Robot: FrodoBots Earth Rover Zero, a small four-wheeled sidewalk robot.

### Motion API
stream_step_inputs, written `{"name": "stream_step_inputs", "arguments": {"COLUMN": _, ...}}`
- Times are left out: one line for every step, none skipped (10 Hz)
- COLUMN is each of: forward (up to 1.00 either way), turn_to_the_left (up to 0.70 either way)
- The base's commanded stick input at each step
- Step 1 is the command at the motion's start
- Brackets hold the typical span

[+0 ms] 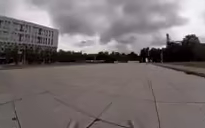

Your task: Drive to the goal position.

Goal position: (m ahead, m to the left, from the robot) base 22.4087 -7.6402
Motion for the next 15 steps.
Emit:
{"name": "stream_step_inputs", "arguments": {"forward": 1.00, "turn_to_the_left": 0.00}}
{"name": "stream_step_inputs", "arguments": {"forward": 1.00, "turn_to_the_left": 0.00}}
{"name": "stream_step_inputs", "arguments": {"forward": 1.00, "turn_to_the_left": 0.00}}
{"name": "stream_step_inputs", "arguments": {"forward": 1.00, "turn_to_the_left": 0.00}}
{"name": "stream_step_inputs", "arguments": {"forward": 1.00, "turn_to_the_left": 0.00}}
{"name": "stream_step_inputs", "arguments": {"forward": 1.00, "turn_to_the_left": 0.00}}
{"name": "stream_step_inputs", "arguments": {"forward": 1.00, "turn_to_the_left": 0.00}}
{"name": "stream_step_inputs", "arguments": {"forward": 1.00, "turn_to_the_left": 0.00}}
{"name": "stream_step_inputs", "arguments": {"forward": 1.00, "turn_to_the_left": 0.00}}
{"name": "stream_step_inputs", "arguments": {"forward": 1.00, "turn_to_the_left": 0.00}}
{"name": "stream_step_inputs", "arguments": {"forward": 1.00, "turn_to_the_left": 0.00}}
{"name": "stream_step_inputs", "arguments": {"forward": 1.00, "turn_to_the_left": 0.00}}
{"name": "stream_step_inputs", "arguments": {"forward": 1.00, "turn_to_the_left": 0.00}}
{"name": "stream_step_inputs", "arguments": {"forward": 1.00, "turn_to_the_left": 0.00}}
{"name": "stream_step_inputs", "arguments": {"forward": 1.00, "turn_to_the_left": 0.00}}
